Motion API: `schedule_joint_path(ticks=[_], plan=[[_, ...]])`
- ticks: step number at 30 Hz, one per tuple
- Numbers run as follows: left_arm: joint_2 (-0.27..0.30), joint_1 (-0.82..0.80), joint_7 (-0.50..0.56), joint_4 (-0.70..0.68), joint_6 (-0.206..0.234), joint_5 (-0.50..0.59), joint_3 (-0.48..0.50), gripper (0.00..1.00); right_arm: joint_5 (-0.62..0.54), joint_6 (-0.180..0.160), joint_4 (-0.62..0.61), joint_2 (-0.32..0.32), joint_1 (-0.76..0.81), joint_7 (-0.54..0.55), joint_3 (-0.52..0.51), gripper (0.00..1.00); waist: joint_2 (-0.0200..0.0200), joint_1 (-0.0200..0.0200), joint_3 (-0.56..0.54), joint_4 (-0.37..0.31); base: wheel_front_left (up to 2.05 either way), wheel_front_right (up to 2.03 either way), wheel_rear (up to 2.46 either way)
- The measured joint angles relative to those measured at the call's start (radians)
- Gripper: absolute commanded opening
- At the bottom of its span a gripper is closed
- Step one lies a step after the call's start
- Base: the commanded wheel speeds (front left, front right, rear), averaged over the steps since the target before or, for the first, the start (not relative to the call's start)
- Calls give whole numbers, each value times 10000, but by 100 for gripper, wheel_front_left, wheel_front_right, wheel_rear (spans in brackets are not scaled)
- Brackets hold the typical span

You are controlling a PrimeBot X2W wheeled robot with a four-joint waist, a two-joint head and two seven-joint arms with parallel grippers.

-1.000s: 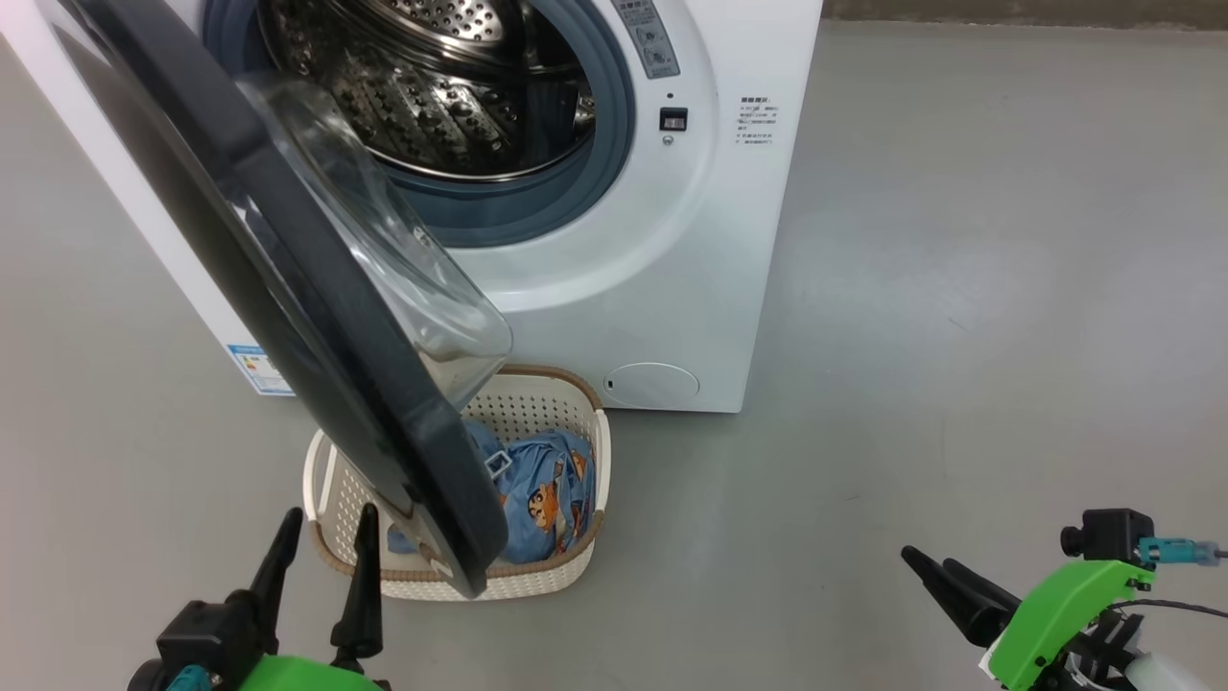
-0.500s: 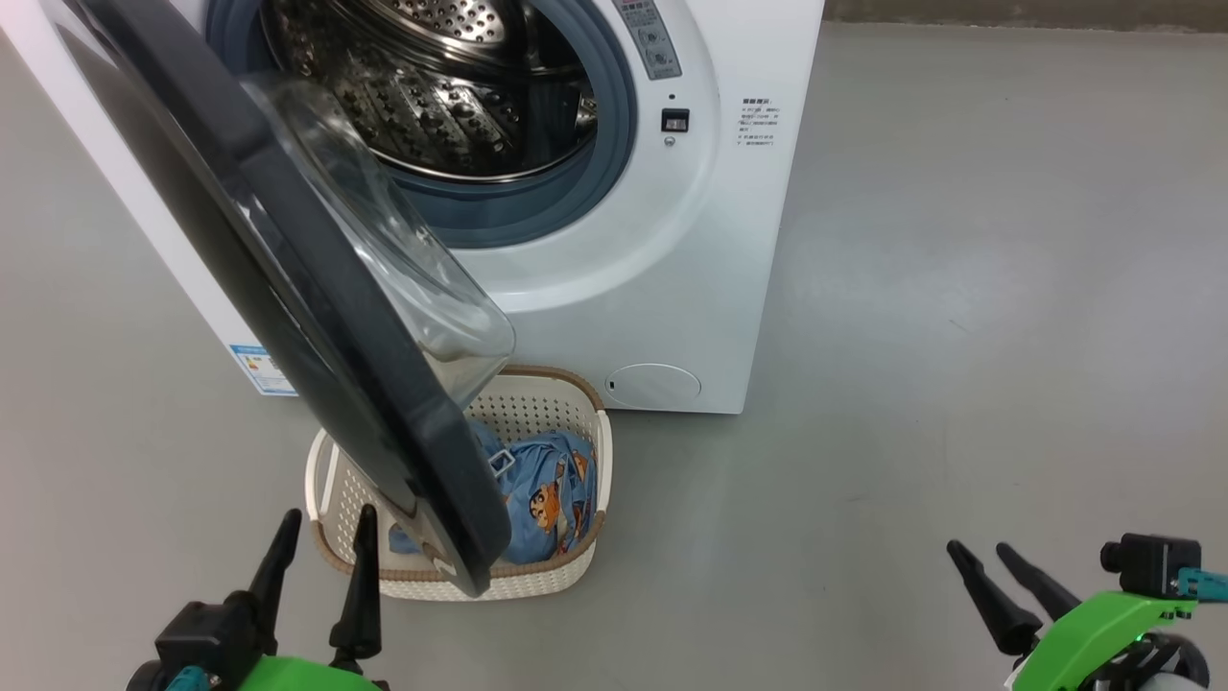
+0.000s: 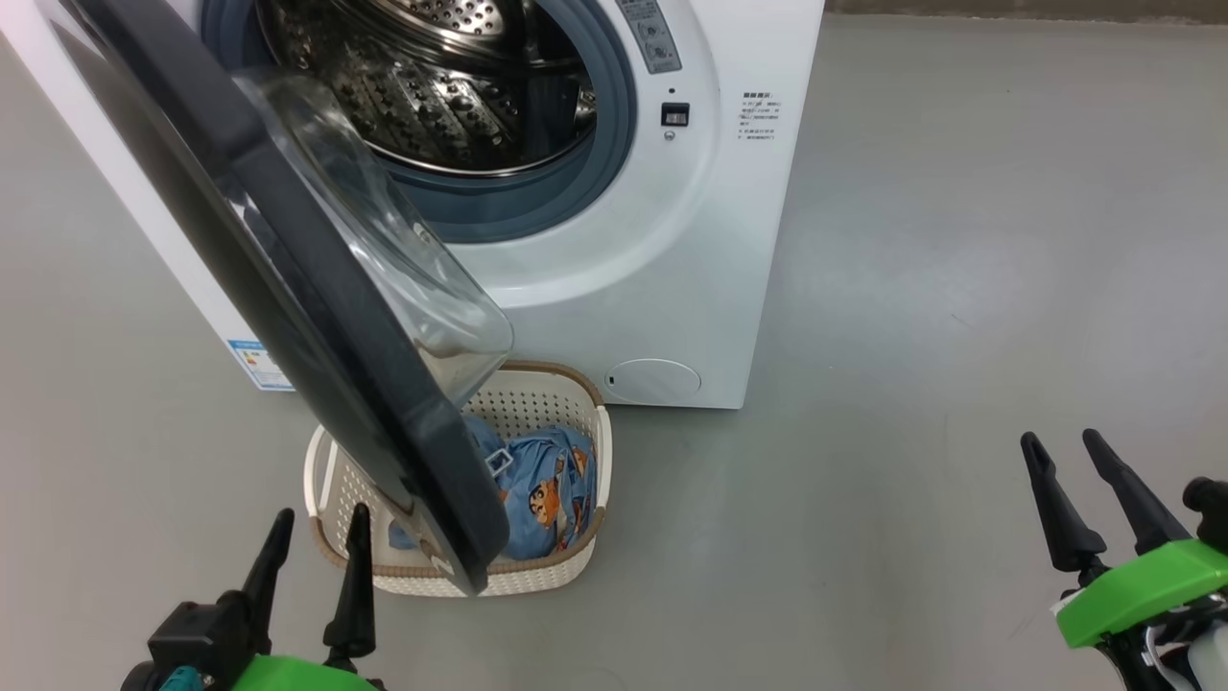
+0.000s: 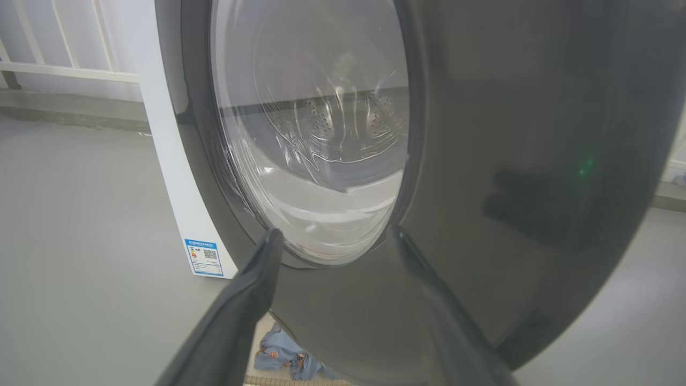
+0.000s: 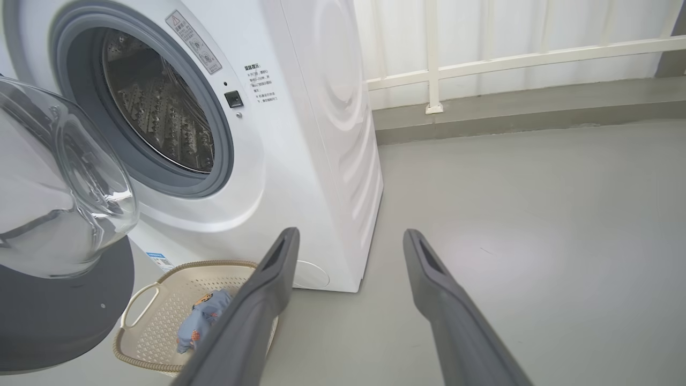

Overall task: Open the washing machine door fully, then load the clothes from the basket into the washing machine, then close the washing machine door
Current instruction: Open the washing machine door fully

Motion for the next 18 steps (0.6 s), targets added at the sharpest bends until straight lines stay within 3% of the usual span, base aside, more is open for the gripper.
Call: schedule_joint_path(ticks=[7, 18], plan=[[-6, -2, 0, -19, 0, 2, 4, 100, -1933, 0, -1281, 792, 1011, -4, -1446, 100, 0, 0, 15, 35, 0, 0, 0], [-13, -8, 0, -35, 0, 46, 23, 100, -2286, 0, -1354, 1467, 1727, -6, -1858, 100, 0, 0, 133, 45, 0, 0, 0]])
